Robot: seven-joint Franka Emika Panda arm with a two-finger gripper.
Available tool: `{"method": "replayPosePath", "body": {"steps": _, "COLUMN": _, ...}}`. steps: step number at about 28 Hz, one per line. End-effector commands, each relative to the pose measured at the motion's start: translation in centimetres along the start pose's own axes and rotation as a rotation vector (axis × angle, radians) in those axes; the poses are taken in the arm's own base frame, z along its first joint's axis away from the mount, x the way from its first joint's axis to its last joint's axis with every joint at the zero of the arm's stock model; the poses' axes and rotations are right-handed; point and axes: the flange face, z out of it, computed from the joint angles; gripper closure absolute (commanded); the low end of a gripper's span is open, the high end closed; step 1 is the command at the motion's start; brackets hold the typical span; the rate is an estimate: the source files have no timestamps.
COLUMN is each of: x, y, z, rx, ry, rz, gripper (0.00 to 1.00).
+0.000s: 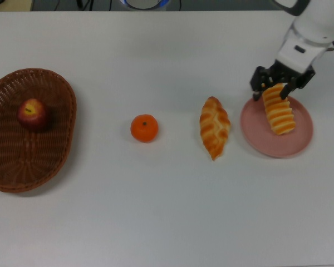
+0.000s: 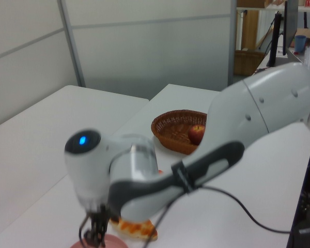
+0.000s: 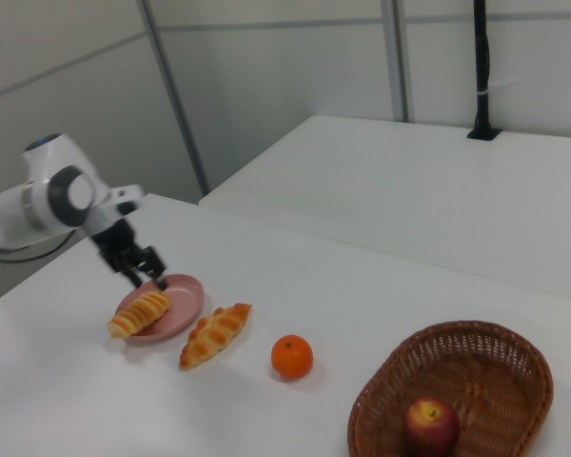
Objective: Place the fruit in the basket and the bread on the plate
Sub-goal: 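Move the gripper down onto the orange and grasp it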
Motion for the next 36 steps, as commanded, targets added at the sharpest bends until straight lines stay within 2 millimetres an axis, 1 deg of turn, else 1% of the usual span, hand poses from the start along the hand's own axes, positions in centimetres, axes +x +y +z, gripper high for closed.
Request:
{"method": "replayPosePath", "body": {"steps": 1, "x": 1.3, "y": 7.3, "z": -0.7, "rx": 0.002, "ry": -0.046, "rz": 0.098, "gripper": 0.0}}
{"method": "replayPosePath", "body": {"steps": 4, "x": 1.3, "y": 10.6, "z": 0.3, "rx": -0.031, "ry": -0.114, "rz": 0.107, "gripper": 0.0}}
{"method": "replayPosePath", "body": {"steps": 6, "x": 1.1, "y": 12.2, "z": 1.0, "rx": -0.049, "ry": -0.158, "rz": 0.108, "gripper": 0.0}}
{"method": "replayPosePath", "body": {"steps": 7, "x": 1.1, "y": 13.3, "z": 1.4, "rx": -0.058, "ry": -0.175, "rz": 0.115, "gripper": 0.0}}
{"method": "replayPosePath", "body": {"steps": 9, "x": 1.4, "y": 15.4, "z": 2.1, "rx": -0.063, "ry": -0.191, "rz": 0.132, "gripper": 0.0}}
{"method": "replayPosePath", "body": {"steps": 10, "x": 1.7, "y": 18.0, "z": 2.7, "rx": -0.064, "ry": -0.205, "rz": 0.156, "gripper": 0.0}}
{"method": "replayPosePath", "body": {"steps": 14, "x": 1.7, "y": 22.2, "z": 4.1, "rx": -0.063, "ry": -0.235, "rz": 0.178, "gripper": 0.0}}
{"method": "replayPosePath", "body": {"steps": 15, "x": 1.6, "y": 24.1, "z": 4.9, "rx": -0.063, "ry": -0.25, "rz": 0.188, "gripper": 0.0}}
{"method": "replayPosePath", "body": {"steps": 17, "x": 1.6, "y": 25.6, "z": 6.0, "rx": -0.062, "ry": -0.262, "rz": 0.192, "gripper": 0.0}}
{"method": "replayPosePath", "body": {"steps": 19, "x": 1.6, "y": 26.4, "z": 7.4, "rx": -0.061, "ry": -0.277, "rz": 0.182, "gripper": 0.0}}
{"method": "replayPosePath", "body": {"steps": 20, "x": 1.8, "y": 26.6, "z": 9.1, "rx": -0.066, "ry": -0.286, "rz": 0.165, "gripper": 0.0}}
{"method": "replayPosePath", "body": {"steps": 24, "x": 1.9, "y": 27.3, "z": 11.1, "rx": -0.068, "ry": -0.281, "rz": 0.166, "gripper": 0.0}}
{"method": "replayPosePath", "body": {"steps": 26, "x": 1.8, "y": 27.1, "z": 12.0, "rx": -0.076, "ry": -0.287, "rz": 0.156, "gripper": 0.0}}
{"method": "replayPosePath", "body": {"steps": 32, "x": 1.9, "y": 27.0, "z": 12.0, "rx": -0.076, "ry": -0.283, "rz": 0.153, "gripper": 0.0}}
{"method": "replayPosePath", "body": {"steps": 35, "x": 1.9, "y": 27.4, "z": 12.2, "rx": -0.073, "ry": -0.277, "rz": 0.16, "gripper": 0.01}}
{"method": "replayPosePath", "body": {"steps": 36, "x": 1.9, "y": 28.3, "z": 12.3, "rx": -0.072, "ry": -0.274, "rz": 0.169, "gripper": 0.13}}
